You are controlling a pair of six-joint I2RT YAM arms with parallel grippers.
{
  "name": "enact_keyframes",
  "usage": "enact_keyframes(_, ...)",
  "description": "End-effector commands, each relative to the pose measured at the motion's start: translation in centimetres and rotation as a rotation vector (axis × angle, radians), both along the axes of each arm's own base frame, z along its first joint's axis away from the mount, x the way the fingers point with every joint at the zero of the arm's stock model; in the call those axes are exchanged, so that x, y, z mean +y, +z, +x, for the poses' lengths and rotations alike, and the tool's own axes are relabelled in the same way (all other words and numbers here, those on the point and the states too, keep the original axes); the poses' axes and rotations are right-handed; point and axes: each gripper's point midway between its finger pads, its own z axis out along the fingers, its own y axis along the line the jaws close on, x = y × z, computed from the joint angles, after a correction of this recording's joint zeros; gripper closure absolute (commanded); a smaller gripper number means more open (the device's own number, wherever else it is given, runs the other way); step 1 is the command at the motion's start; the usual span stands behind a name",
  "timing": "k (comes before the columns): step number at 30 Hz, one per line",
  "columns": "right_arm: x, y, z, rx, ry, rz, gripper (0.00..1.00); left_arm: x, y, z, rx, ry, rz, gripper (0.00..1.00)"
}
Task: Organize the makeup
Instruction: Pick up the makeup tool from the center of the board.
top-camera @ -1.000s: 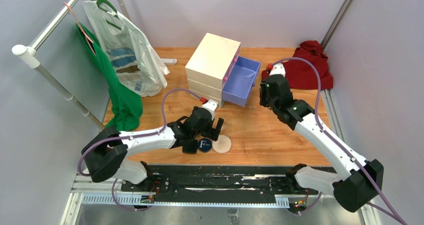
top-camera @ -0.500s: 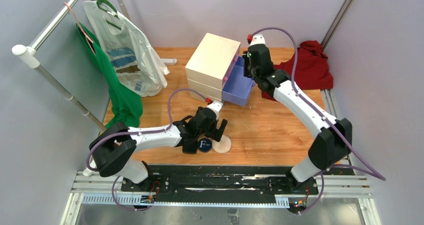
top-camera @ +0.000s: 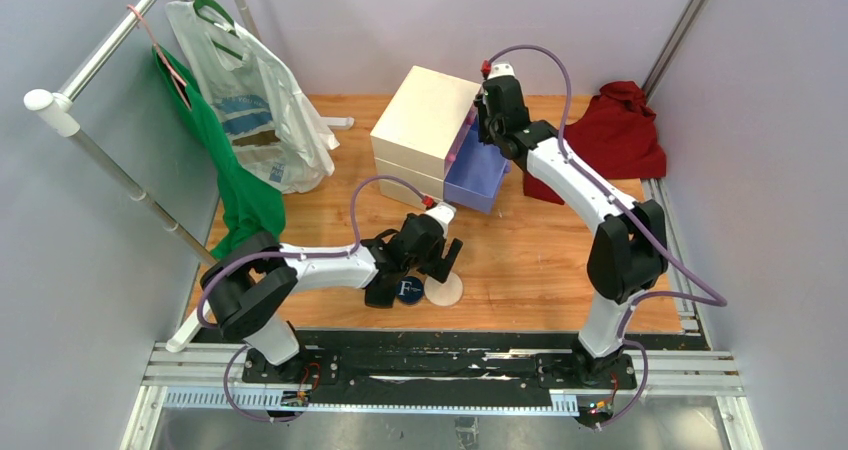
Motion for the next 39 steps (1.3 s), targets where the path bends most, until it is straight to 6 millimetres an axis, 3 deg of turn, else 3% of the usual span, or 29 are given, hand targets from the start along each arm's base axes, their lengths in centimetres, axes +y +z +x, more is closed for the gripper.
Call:
enact_keyframes(1,0.0,0.4,1.7,-0.015,0.005,0.014,0.99,-1.5,0.6,0.6,-0.027,-0.012,-0.025,0.09)
enact_keyframes(14,0.3,-4.7,2.2,0.082,-0.006,-0.014,0.99,-1.7,0.0,0.7,-0.017,-0.015,-0.021,0.14)
enact_keyframes(26,-0.1,-7.7,2.2,0.139,-0.016,-0.057,0.99,-1.7,-0.4,0.4,-0.003,-0.018,-0.024,0.41)
enact_keyframes(35,-0.3,-7.9,2.3,0.149,-0.019,-0.070,0.99,-1.7,-0.3,0.3,-0.005,-0.020,-0.030,0.58)
enact_keyframes(39,-0.4,-8.2,2.2,0.154,-0.021,-0.075,0.99,-1.5,0.4,0.2,-0.014,-0.019,-0.045,0.70)
